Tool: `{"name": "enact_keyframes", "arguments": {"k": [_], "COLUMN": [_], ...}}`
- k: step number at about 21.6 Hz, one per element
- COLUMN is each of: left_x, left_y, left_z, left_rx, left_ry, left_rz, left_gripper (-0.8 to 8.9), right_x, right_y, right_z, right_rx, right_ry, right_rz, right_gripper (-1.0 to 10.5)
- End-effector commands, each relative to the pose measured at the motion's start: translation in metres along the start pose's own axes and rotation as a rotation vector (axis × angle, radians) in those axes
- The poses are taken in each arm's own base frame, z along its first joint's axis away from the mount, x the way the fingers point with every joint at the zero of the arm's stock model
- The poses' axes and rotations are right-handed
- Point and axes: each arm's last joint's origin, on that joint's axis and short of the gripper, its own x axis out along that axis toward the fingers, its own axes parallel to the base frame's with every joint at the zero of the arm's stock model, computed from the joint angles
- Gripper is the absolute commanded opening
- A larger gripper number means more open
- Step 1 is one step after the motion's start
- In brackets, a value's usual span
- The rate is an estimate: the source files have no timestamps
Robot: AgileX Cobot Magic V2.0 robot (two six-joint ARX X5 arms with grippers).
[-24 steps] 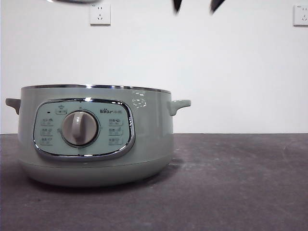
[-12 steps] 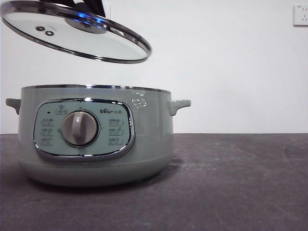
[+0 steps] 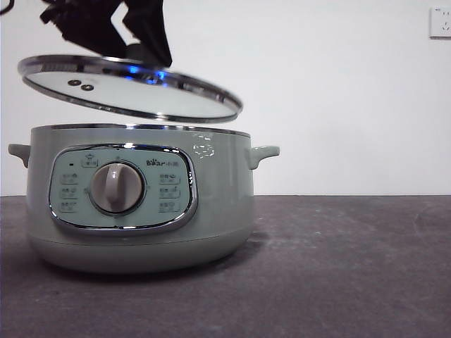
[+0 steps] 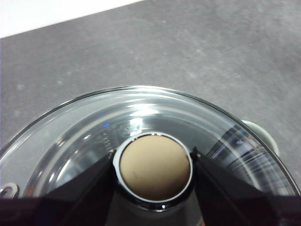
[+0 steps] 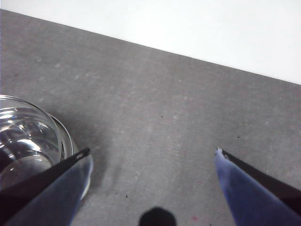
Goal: Pick up the egg,open the lid,put the egg in the pot,close the lid
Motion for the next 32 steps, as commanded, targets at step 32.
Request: {"name": "enact_keyframes", "arguments": {"k": [32], "left_x": [0.031], "left_y": [-0.003], "left_z": [-0.031], "left_rx": [-0.091], "left_ry": [-0.03], "left_rz": [0.006], "left_gripper": [-0.09], "right_x": [0.0], "right_y": [0.0], "right_z": [0.0], "right_rx": [0.013], "right_ry": [-0.001], "right_rz": [-0.003], "right_gripper": [4.4]}}
